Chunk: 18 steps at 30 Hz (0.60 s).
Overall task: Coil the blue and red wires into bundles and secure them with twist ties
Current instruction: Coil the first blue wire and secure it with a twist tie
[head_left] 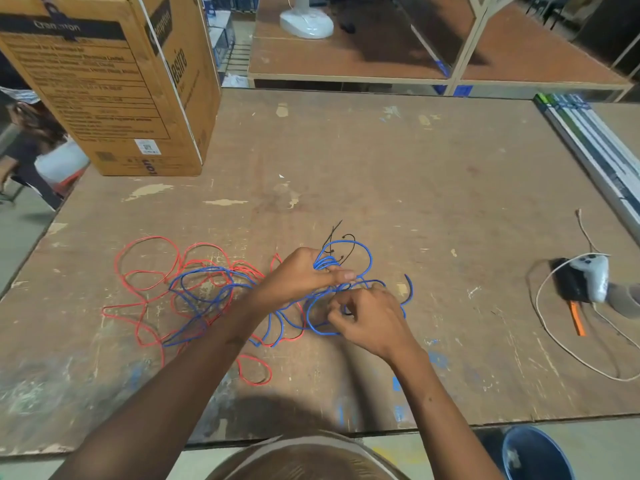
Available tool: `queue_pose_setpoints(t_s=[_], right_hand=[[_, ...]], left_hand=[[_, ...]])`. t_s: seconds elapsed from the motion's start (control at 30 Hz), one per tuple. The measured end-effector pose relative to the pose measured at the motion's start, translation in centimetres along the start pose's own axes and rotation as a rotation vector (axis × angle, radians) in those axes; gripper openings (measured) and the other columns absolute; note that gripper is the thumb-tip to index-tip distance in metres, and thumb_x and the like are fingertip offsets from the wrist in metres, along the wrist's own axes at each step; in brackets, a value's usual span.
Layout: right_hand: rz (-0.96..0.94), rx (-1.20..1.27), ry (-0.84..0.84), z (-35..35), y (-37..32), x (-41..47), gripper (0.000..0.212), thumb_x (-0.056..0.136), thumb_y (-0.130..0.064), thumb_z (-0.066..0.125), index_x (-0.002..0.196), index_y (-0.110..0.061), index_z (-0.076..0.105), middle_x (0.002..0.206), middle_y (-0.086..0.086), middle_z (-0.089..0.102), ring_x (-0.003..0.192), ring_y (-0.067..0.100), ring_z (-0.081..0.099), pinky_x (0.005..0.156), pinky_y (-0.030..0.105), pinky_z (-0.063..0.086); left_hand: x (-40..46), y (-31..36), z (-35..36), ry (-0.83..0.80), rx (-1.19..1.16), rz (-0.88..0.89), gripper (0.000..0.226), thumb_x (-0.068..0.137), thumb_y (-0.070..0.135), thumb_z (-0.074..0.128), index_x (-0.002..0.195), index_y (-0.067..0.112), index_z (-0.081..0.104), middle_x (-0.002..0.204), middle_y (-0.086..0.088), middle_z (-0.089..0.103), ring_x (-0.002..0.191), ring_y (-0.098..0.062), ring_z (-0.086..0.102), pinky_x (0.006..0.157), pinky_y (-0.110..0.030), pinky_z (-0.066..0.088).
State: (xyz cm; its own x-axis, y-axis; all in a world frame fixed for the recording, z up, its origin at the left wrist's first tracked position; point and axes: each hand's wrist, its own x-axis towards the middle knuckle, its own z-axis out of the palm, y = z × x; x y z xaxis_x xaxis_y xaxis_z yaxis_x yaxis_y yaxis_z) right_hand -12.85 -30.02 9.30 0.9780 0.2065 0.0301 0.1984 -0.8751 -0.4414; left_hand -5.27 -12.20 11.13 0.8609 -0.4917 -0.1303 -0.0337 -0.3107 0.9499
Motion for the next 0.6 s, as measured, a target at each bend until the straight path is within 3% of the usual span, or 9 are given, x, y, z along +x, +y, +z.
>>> queue_pose_setpoints(t_s=[0.1,0.17,0.27,0.37,0.43,0.5,0.6], right_hand=[[0.066,-0.016,0.022,0.5,0.8,0.3,0.039,0.083,-0.046,0.049,0.065,-0.013,0.058,0.049,0.005,0.036,0.053,0.026,0.044,0.066,0.033,0.037],[0.075,0.019,0.019,0.5,1.3,0.8,0.037,0.082,-0.047,0.052,0.070,-0.014,0.062,0.054,0.005,0.044,0.055,0.021,0.048,0.059,0.032,0.034],[0.078,0.138,0.047,0.3,1.6,1.2,0.020,0.086,-0.043,0.072,0.078,-0.026,0.065,0.056,-0.011,0.053,0.057,0.011,0.051,0.058,0.026,0.035],[0.115,0.398,0.190,0.6,1.3,1.0,0.042,0.089,-0.042,0.085,0.099,-0.025,0.049,0.062,-0.009,0.056,0.060,0.010,0.058,0.057,0.022,0.040],[0.147,0.432,0.234,0.9,0.4,0.8,0.042,0.094,-0.051,0.079,0.111,-0.026,0.050,0.060,-0.006,0.053,0.058,0.015,0.056,0.058,0.027,0.042],[0.179,0.365,0.273,1.5,0.3,0.8,0.026,0.101,-0.055,0.068,0.104,-0.030,0.061,0.057,-0.005,0.051,0.058,0.018,0.053,0.060,0.036,0.045],[0.247,0.301,0.333,2.2,1.5,0.6,0.042,0.109,-0.055,0.053,0.081,-0.023,0.057,0.059,-0.003,0.054,0.059,0.022,0.051,0.060,0.042,0.047]], left_hand=[[-0.1,-0.4,-0.4,-0.122,-0.059,-0.008,0.023,0.081,0.033,0.092,0.083,0.014,0.078,0.081,-0.023,0.068,0.076,-0.018,0.055,0.074,-0.037,0.043],[-0.1,-0.7,-0.6,-0.125,-0.022,0.015,0.020,0.083,0.030,0.091,0.082,0.016,0.077,0.076,-0.010,0.067,0.074,-0.018,0.055,0.071,-0.038,0.044],[0.0,-0.7,-0.4,-0.020,-0.065,0.022,0.033,0.090,0.023,0.086,0.073,0.005,0.064,0.067,0.000,0.053,0.066,-0.015,0.043,0.063,-0.035,0.036],[0.3,-1.0,0.6,0.200,-0.195,-0.046,0.030,0.081,0.032,0.091,0.074,0.011,0.072,0.068,0.001,0.062,0.065,-0.016,0.053,0.068,-0.033,0.046],[0.3,-1.0,1.4,0.283,-0.301,-0.112,0.025,0.075,0.031,0.096,0.080,0.013,0.078,0.071,-0.004,0.070,0.066,-0.020,0.061,0.072,-0.037,0.052],[0.3,-0.8,1.9,0.302,-0.290,-0.128,0.023,0.077,0.031,0.095,0.082,0.013,0.081,0.070,-0.009,0.070,0.066,-0.022,0.062,0.073,-0.038,0.054],[0.1,0.6,0.9,0.368,-0.231,-0.178,0.045,0.086,0.053,0.083,0.069,0.014,0.069,0.059,-0.003,0.037,0.052,-0.019,0.033,0.053,-0.026,0.037]])
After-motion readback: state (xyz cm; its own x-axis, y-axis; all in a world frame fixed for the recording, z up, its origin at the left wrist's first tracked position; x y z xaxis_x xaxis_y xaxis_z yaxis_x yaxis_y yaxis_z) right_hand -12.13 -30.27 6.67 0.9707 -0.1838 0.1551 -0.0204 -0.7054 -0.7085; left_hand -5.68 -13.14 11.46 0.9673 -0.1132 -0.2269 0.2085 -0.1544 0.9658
